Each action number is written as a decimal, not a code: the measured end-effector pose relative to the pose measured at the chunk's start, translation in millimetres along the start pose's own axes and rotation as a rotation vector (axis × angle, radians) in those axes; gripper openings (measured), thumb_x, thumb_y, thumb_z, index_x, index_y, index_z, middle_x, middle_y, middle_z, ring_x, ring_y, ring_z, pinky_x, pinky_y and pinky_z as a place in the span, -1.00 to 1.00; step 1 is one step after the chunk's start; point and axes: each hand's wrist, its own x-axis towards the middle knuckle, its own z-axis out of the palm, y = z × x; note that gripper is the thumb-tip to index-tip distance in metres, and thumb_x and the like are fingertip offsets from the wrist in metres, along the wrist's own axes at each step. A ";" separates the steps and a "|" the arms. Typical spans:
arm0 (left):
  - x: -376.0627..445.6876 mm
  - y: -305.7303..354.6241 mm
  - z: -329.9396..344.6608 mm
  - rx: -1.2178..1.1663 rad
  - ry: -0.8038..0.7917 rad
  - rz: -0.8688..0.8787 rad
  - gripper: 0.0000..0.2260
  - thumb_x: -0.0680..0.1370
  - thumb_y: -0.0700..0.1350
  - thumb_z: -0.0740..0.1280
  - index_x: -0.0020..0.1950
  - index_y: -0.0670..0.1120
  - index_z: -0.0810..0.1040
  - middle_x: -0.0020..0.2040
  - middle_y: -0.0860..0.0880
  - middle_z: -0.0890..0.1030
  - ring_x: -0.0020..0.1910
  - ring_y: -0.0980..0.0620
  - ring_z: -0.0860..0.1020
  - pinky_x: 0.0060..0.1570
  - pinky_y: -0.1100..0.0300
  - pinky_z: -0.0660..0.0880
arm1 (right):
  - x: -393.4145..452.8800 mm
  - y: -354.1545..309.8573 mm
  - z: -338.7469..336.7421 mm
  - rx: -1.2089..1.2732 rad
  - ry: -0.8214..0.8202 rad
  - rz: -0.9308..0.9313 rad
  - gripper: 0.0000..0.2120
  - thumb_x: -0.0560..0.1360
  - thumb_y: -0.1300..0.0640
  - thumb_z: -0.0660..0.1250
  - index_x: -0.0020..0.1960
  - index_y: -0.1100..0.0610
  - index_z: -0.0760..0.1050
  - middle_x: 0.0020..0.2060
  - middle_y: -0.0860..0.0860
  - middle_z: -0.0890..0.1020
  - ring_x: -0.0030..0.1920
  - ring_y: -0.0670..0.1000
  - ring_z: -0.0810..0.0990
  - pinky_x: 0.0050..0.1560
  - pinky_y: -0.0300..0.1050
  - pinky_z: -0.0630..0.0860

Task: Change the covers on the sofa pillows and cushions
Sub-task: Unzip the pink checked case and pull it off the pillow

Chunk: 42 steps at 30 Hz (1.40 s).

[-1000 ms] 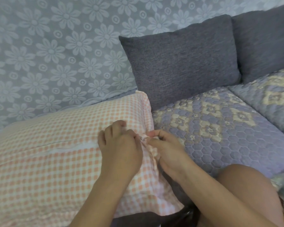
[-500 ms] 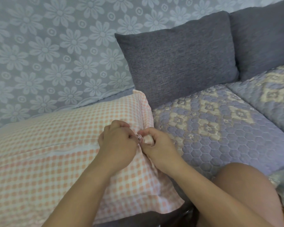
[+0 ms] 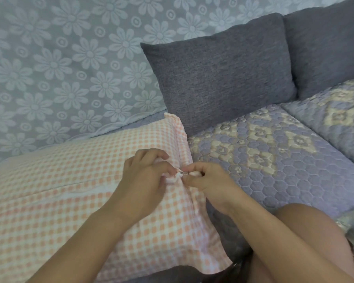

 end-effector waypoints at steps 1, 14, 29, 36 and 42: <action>0.9 4.3 1.0 -0.016 0.001 -0.015 -0.90 0.49 0.09 0.40 -0.01 0.22 0.65 0.18 0.23 0.48 0.24 0.12 0.36 0.22 -0.01 0.30 | -0.1 0.4 0.0 -0.066 0.002 -0.024 -0.90 0.51 0.23 0.47 0.02 0.12 0.68 0.00 0.07 0.72 0.04 0.00 0.69 0.14 -0.14 0.60; 2.4 26.7 29.2 0.221 0.013 -0.029 -0.88 0.44 0.05 0.50 -0.08 0.06 0.67 -0.01 0.08 0.46 0.08 -0.05 0.43 0.10 -0.08 0.41 | -6.2 -1.9 -7.3 -0.216 0.035 -0.071 -0.86 0.48 0.27 0.46 -0.04 0.05 0.68 -0.16 0.06 0.72 -0.15 -0.02 0.69 -0.04 -0.07 0.62; -5.5 25.1 29.9 -0.084 0.110 -0.059 -0.91 0.46 0.02 0.32 -0.19 0.06 0.59 -0.14 0.13 0.44 -0.10 0.05 0.42 -0.09 -0.06 0.48 | -7.0 4.9 -5.2 -0.131 -0.027 -0.069 -0.95 0.51 0.24 0.45 -0.04 0.13 0.67 -0.10 0.09 0.73 -0.01 0.06 0.70 0.17 0.00 0.57; -9.4 35.6 40.7 -0.170 0.175 -0.258 -0.85 0.47 -0.04 0.26 -0.27 -0.05 0.43 -0.13 0.04 0.40 -0.09 0.00 0.44 -0.05 -0.07 0.50 | -14.0 9.1 4.3 -0.234 -0.019 -0.164 -0.86 0.48 0.34 0.42 -0.05 0.13 0.64 -0.19 -0.05 0.70 -0.17 -0.12 0.64 -0.14 -0.27 0.54; -6.2 50.0 36.9 0.134 0.188 -0.210 -0.75 0.51 -0.04 0.08 -0.17 -0.13 0.49 -0.12 -0.11 0.43 -0.14 -0.13 0.43 0.02 -0.21 0.49 | -17.0 11.5 12.8 -0.284 0.099 -0.239 -0.75 0.53 0.39 0.29 -0.07 0.08 0.63 -0.25 -0.05 0.68 -0.26 -0.13 0.62 -0.25 -0.23 0.55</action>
